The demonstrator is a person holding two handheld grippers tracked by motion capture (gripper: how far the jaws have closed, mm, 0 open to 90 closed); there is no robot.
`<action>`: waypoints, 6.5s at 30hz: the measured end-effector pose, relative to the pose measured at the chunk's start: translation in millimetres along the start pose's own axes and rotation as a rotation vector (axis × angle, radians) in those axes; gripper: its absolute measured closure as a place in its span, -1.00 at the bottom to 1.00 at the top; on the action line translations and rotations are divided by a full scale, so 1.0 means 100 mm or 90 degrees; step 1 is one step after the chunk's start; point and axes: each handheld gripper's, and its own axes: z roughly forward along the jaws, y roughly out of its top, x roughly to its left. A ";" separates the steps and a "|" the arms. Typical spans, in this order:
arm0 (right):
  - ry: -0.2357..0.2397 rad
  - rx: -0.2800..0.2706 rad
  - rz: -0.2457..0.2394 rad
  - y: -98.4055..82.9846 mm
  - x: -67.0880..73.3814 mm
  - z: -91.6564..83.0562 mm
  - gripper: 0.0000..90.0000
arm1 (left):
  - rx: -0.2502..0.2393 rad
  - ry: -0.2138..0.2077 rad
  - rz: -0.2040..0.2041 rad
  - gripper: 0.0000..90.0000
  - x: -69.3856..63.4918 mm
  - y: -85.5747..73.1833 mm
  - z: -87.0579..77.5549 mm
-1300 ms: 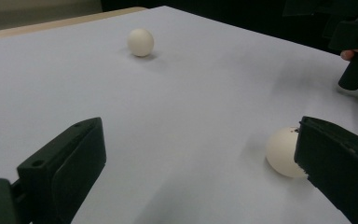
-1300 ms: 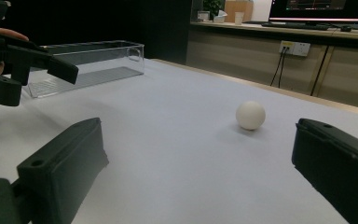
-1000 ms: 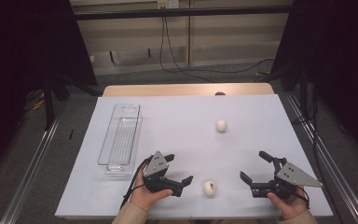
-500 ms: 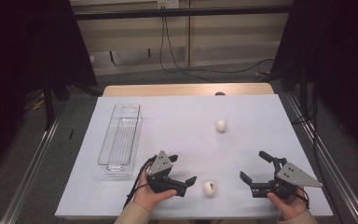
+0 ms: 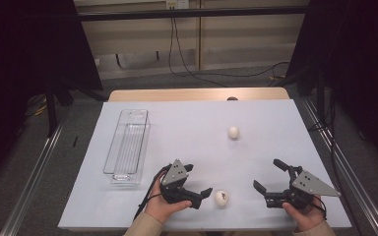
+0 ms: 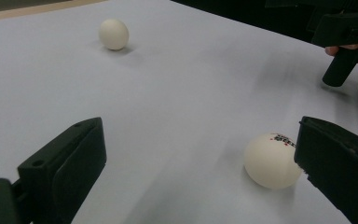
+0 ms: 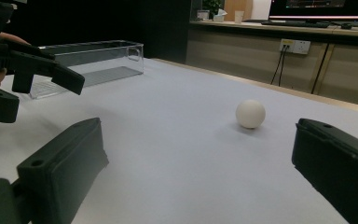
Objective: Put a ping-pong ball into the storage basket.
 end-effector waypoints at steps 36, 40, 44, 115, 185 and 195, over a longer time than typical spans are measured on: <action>0.005 -0.001 -0.003 0.00 0.00 0.00 -0.95 | 0.023 -0.012 0.008 -0.94 -0.05 -0.01 0.06; 0.003 -0.002 -0.002 0.00 0.00 0.00 -0.95 | 0.024 -0.015 0.008 -0.94 -0.05 -0.01 0.07; 0.006 0.001 -0.004 0.00 0.00 0.00 -0.95 | 0.026 -0.016 0.010 -0.94 -0.06 0.00 0.08; 0.003 -0.002 -0.005 0.01 -0.01 0.00 -0.95 | 0.081 -0.033 0.037 -0.92 -0.16 0.05 0.25; 0.007 -0.005 -0.005 0.01 -0.01 0.00 -0.95 | 0.151 -0.084 0.073 -0.57 -0.30 0.07 0.50; 0.007 -0.004 -0.005 0.01 -0.01 0.00 -0.95 | 0.163 -0.101 0.084 -0.41 -0.32 0.06 0.52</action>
